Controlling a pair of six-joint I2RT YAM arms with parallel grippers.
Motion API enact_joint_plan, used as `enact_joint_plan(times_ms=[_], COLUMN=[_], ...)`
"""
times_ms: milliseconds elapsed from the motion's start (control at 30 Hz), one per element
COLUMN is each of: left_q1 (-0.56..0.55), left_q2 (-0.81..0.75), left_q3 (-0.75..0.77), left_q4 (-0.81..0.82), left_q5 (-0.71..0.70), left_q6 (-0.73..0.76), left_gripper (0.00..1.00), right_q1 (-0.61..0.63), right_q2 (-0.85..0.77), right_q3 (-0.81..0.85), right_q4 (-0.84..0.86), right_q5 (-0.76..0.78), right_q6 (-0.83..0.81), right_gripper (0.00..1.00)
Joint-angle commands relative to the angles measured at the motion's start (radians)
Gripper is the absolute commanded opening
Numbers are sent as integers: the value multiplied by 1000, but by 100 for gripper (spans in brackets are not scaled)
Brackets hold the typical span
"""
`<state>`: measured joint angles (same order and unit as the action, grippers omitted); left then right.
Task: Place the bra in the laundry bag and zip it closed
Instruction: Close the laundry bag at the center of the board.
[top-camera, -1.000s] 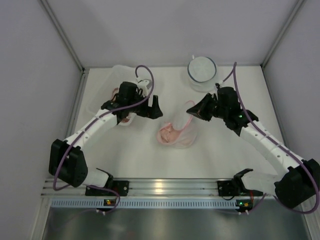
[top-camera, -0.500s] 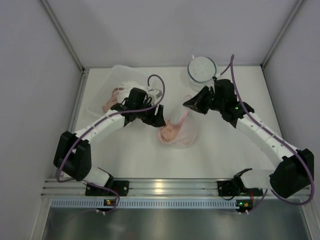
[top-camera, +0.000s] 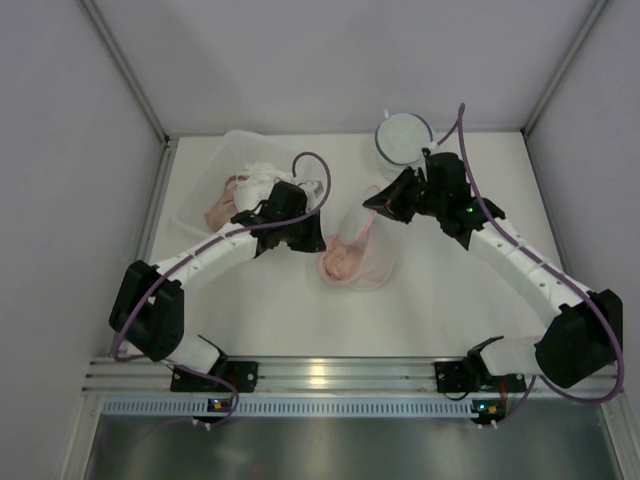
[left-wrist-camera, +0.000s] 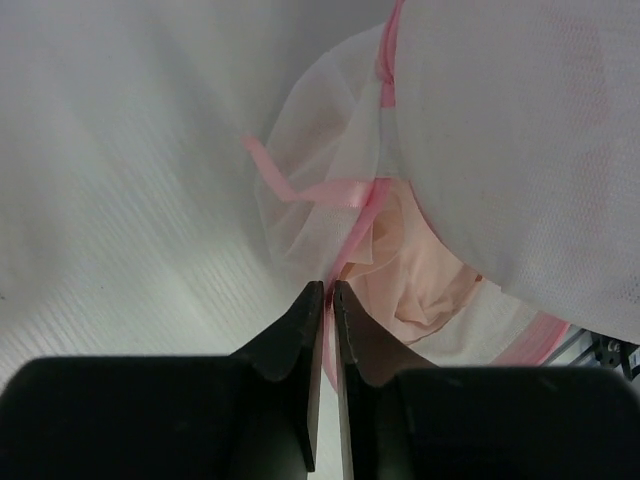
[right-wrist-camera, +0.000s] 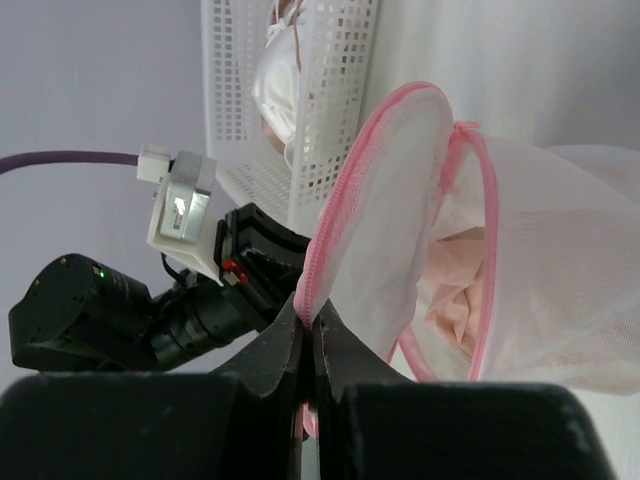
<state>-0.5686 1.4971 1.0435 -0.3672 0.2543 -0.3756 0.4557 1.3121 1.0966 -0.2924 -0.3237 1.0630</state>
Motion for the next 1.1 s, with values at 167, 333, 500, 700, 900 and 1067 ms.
enact_joint_plan(times_ms=[167, 333, 500, 700, 900, 1067], left_q1=[-109, -119, -152, -212, -241, -254], left_q2=[-27, -204, -245, -253, -256, -271], left_q3=[-37, -221, -195, -283, -310, -350], left_q4=[117, 380, 283, 274, 277, 300], left_q5=[-241, -427, -536, -674, -742, -786], left_q6=[-406, -709, -821, -991, -1043, -1074], left_gripper=[0, 0, 0, 0, 0, 0], right_q1=[-5, -6, -6, 52, 149, 219], right_q2=[38, 64, 70, -20, -99, -143], right_q3=[94, 112, 149, -2, -69, -142], right_q4=[44, 96, 61, 47, -23, -43], right_q5=[-9, 49, 81, 130, 221, 221], right_q6=[1, 31, -6, -3, -63, -67], right_gripper=[0, 0, 0, 0, 8, 18])
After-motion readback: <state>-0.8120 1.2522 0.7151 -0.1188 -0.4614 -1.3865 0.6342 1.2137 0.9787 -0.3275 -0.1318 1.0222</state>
